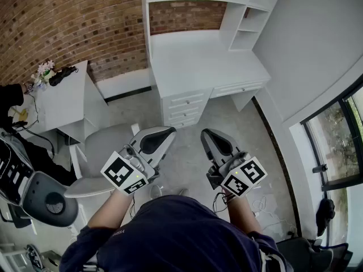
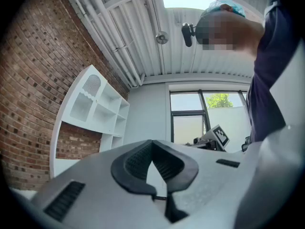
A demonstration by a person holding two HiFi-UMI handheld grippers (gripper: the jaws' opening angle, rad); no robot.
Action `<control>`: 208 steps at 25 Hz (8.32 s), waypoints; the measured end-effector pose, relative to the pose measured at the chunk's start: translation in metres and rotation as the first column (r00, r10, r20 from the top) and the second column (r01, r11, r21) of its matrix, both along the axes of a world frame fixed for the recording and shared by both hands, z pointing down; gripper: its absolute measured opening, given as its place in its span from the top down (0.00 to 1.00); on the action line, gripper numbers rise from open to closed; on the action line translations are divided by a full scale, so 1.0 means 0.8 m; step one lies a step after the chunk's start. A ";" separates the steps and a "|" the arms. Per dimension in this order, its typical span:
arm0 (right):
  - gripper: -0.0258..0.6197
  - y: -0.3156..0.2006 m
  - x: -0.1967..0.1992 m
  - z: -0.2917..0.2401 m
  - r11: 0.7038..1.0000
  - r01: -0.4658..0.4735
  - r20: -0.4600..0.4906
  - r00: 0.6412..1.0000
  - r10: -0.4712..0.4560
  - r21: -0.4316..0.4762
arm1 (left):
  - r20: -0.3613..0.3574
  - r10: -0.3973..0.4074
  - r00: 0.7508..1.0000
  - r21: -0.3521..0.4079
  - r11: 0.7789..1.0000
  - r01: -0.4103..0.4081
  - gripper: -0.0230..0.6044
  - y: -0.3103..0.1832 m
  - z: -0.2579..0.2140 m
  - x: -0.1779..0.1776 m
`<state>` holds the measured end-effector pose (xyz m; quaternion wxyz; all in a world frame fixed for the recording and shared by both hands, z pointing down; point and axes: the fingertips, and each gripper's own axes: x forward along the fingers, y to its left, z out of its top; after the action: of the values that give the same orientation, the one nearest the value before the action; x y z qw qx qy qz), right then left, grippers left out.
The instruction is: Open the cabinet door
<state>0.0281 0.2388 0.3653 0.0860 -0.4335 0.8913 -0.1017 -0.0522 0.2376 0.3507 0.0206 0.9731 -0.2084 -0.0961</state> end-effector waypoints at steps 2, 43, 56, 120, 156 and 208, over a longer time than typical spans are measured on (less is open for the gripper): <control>0.92 0.004 0.009 0.001 1.000 0.006 0.000 1.000 -0.006 0.002 | 0.003 -0.006 1.000 -0.001 1.000 0.006 0.96 0.004 0.001 0.010; 0.92 -0.320 0.094 0.014 1.000 0.019 -0.021 1.000 -0.019 -0.022 | -0.048 -0.072 0.996 -0.016 0.997 0.072 0.96 -0.316 0.027 0.072; 0.92 -0.502 0.062 -0.023 1.000 -0.002 -0.047 0.999 0.004 0.030 | -0.052 -0.108 0.993 -0.029 0.994 0.107 0.96 -0.475 0.031 0.009; 0.83 -0.888 0.139 -0.425 0.655 -0.187 -0.416 0.639 0.647 0.732 | -0.069 -0.266 0.961 -0.045 0.964 0.263 0.96 -0.595 0.023 0.051; 0.82 -0.618 -0.030 -0.414 0.408 0.073 -0.402 0.399 0.824 0.910 | -0.145 -0.177 0.974 0.084 0.978 0.190 0.96 -0.512 -0.038 0.001; 0.88 -0.597 0.108 -0.237 0.845 0.045 -0.316 0.937 0.149 0.534 | -0.023 -0.128 0.992 0.140 0.982 0.130 0.96 -0.528 -0.060 0.132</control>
<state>0.1142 -0.2391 0.1761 0.0477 -0.4278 0.8729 0.2298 0.0535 -0.1845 0.3029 -0.0531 0.9559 -0.2634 -0.1184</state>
